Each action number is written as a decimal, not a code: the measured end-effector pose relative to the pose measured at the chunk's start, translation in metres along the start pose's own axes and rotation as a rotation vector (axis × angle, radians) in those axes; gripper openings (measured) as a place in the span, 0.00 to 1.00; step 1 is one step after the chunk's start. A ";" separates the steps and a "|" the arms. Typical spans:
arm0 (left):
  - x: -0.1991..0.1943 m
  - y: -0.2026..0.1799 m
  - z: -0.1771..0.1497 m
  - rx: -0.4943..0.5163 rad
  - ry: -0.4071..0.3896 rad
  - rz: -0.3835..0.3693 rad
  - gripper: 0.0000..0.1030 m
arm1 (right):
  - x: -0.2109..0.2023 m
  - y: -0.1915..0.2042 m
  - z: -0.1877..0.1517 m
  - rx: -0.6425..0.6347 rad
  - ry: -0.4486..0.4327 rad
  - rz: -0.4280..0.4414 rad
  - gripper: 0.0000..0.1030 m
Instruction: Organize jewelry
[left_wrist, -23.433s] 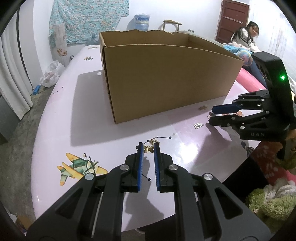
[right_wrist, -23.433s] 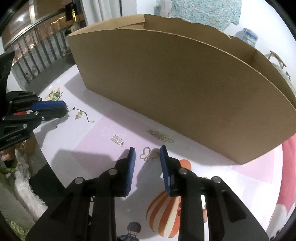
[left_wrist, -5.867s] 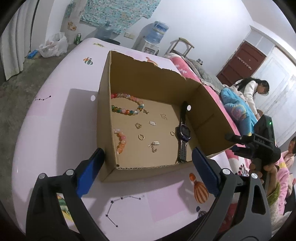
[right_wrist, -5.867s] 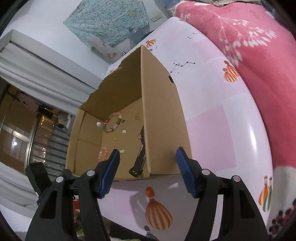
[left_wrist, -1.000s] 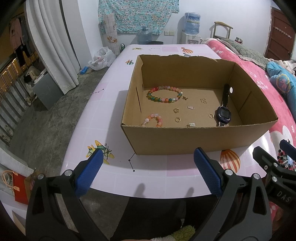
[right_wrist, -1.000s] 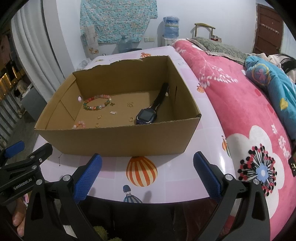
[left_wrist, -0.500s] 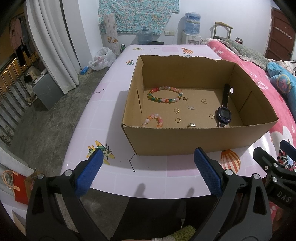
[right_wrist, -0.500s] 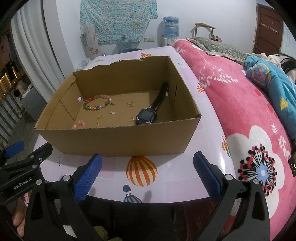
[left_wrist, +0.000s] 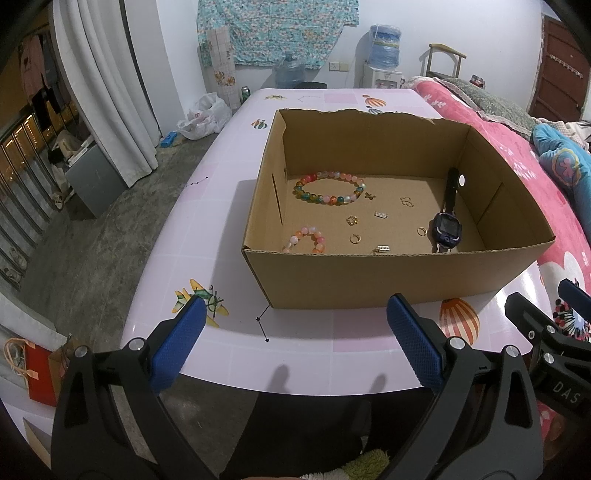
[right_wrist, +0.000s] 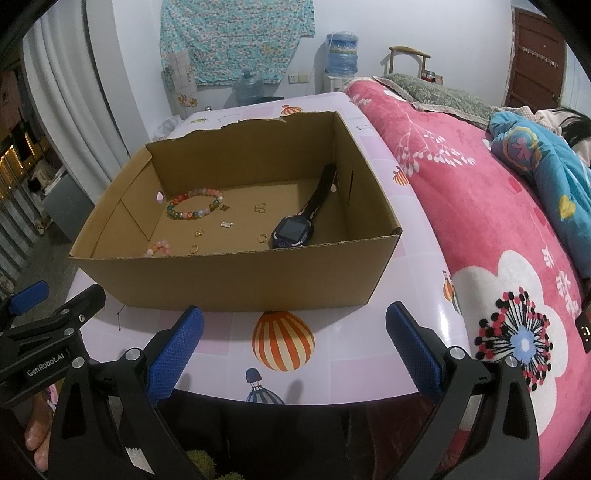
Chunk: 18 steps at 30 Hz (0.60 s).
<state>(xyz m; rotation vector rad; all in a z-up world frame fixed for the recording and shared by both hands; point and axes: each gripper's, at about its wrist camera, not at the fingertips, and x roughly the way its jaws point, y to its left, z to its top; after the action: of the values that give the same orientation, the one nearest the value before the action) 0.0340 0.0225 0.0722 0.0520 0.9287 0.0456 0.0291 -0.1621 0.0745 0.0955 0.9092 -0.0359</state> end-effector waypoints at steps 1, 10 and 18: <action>0.000 0.000 0.000 -0.001 0.000 0.000 0.92 | 0.000 0.000 0.000 0.000 0.000 -0.001 0.93; 0.000 0.000 0.001 -0.004 -0.002 0.003 0.92 | 0.001 0.001 0.001 -0.006 0.000 0.004 0.93; -0.001 0.000 0.001 -0.005 -0.002 0.004 0.92 | 0.001 0.002 0.001 -0.007 0.000 0.007 0.93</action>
<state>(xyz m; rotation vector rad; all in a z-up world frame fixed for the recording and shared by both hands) 0.0343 0.0223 0.0735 0.0496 0.9267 0.0513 0.0304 -0.1601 0.0746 0.0923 0.9094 -0.0268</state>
